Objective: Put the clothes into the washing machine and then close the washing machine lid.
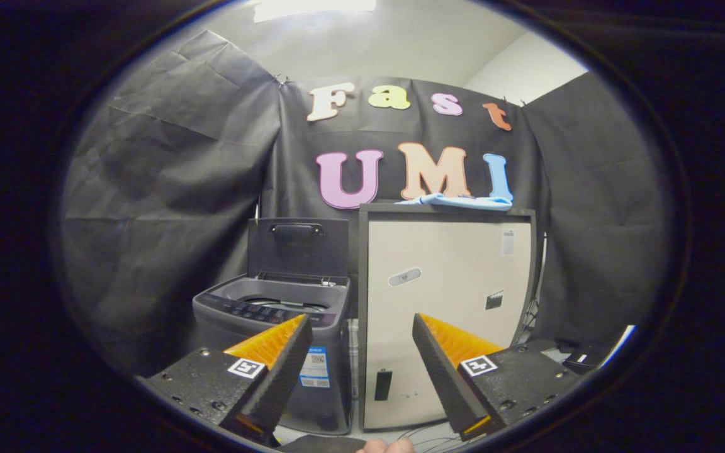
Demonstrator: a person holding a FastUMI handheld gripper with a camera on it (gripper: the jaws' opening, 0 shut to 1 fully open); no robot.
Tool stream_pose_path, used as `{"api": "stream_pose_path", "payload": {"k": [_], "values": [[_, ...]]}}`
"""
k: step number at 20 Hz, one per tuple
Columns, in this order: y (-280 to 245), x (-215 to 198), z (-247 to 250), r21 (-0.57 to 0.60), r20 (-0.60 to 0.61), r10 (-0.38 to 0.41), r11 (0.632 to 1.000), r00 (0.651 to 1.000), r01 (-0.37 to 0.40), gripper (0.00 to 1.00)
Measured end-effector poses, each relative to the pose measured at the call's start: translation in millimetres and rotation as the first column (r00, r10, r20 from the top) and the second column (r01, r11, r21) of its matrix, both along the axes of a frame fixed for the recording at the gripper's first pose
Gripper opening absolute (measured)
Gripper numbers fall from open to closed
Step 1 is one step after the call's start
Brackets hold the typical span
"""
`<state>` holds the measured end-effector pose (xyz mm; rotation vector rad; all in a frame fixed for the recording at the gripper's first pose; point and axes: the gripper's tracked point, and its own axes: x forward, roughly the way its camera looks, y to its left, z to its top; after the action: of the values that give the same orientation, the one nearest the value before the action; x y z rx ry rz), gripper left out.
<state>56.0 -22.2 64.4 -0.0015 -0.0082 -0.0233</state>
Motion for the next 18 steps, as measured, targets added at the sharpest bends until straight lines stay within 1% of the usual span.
{"api": "stream_pose_path", "payload": {"k": [3,5,9,13,18], "values": [[-10.3,15.4,10.0,-0.002,-0.024,-0.017,1.0,1.0,0.017,0.97],[-18.8,21.4,29.7,0.024,0.0,-0.039,0.999,0.999,0.039,0.97],[-36.8,27.6,55.6,0.025,0.02,-0.073,0.997,0.997,0.073,0.97],[-47.6,34.7,71.0,0.014,0.009,-0.079,0.997,0.997,0.079,0.97],[-67.5,51.9,94.8,0.051,-0.002,-0.093,0.994,0.996,0.093,0.97]]}}
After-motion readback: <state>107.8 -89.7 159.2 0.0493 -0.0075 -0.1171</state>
